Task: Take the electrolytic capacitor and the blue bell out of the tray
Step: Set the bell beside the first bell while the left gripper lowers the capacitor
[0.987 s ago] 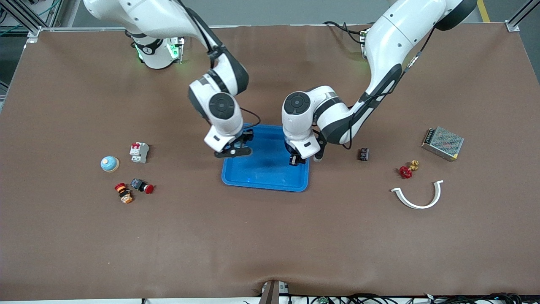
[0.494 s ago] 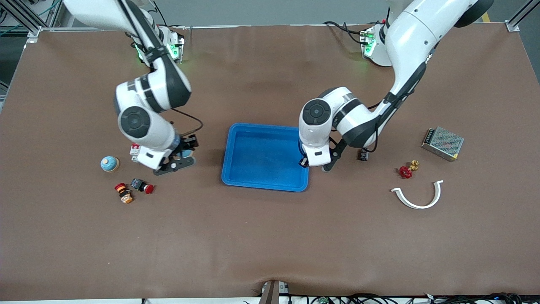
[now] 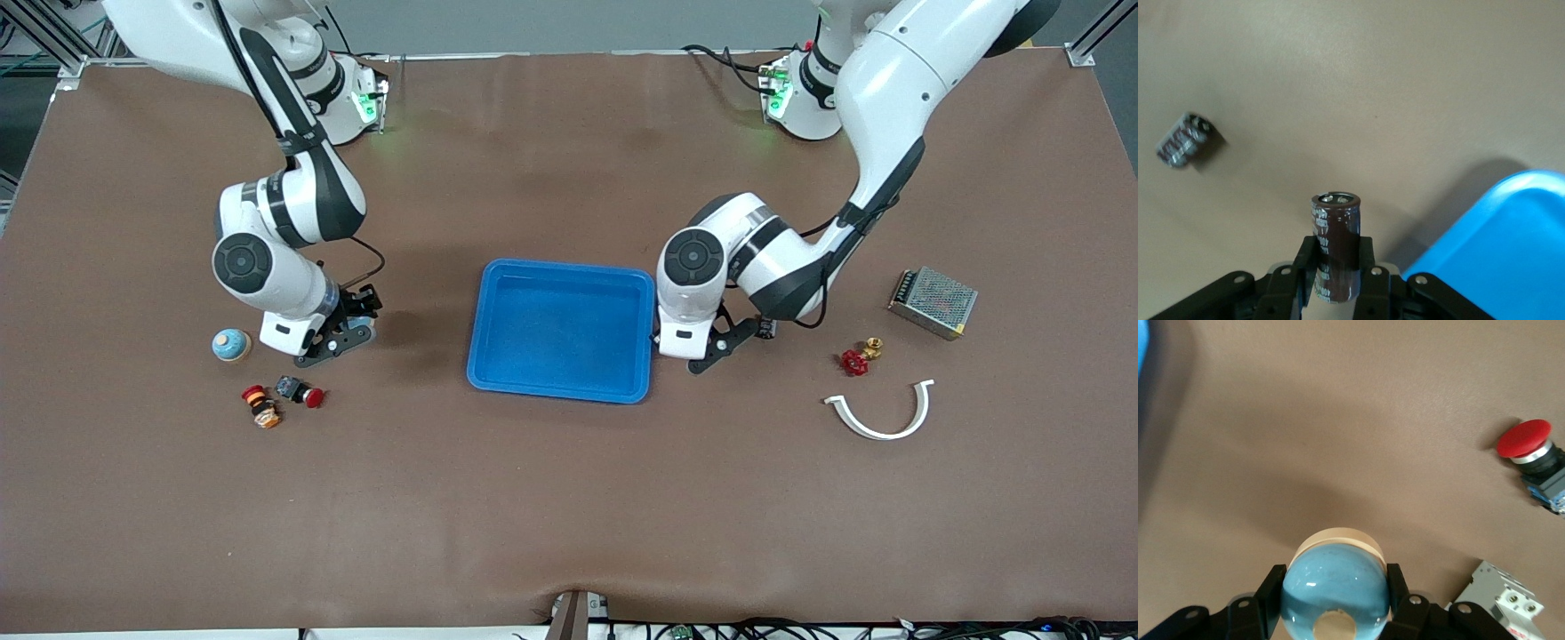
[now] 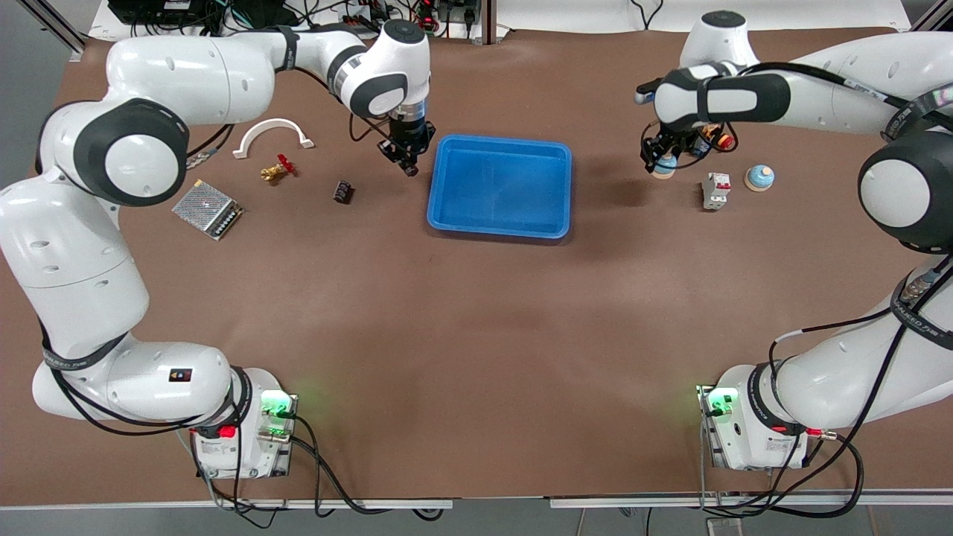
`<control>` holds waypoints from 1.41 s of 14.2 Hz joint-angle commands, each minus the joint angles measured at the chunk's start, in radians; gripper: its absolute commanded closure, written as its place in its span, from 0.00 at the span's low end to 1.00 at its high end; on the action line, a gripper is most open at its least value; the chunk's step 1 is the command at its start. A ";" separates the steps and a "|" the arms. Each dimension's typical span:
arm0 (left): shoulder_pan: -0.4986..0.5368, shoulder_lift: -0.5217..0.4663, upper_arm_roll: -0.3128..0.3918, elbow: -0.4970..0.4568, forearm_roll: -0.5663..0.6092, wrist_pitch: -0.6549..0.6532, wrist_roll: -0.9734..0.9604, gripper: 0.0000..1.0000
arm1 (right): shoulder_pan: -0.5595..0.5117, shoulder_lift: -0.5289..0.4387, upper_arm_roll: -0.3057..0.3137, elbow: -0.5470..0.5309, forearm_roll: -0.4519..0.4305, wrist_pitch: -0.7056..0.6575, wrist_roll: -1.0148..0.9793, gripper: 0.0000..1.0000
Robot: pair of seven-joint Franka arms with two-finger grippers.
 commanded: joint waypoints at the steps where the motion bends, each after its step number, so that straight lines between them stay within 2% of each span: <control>1: 0.055 -0.070 -0.027 -0.089 -0.009 -0.009 0.153 1.00 | -0.038 -0.040 0.015 -0.094 -0.043 0.097 -0.012 0.61; 7: 0.127 -0.073 -0.026 -0.136 0.093 -0.022 0.421 1.00 | -0.078 -0.006 0.015 -0.100 -0.045 0.164 -0.083 0.61; 13: 0.178 -0.058 -0.016 -0.136 0.195 -0.040 0.587 1.00 | -0.098 0.056 0.013 -0.100 -0.045 0.237 -0.103 0.61; 16: 0.225 -0.039 -0.019 -0.121 0.208 -0.012 0.696 1.00 | -0.112 0.105 0.015 -0.100 -0.045 0.315 -0.127 0.61; 20: 0.245 -0.042 -0.021 -0.121 0.208 0.034 0.750 1.00 | -0.112 0.116 0.015 -0.100 -0.045 0.325 -0.127 0.61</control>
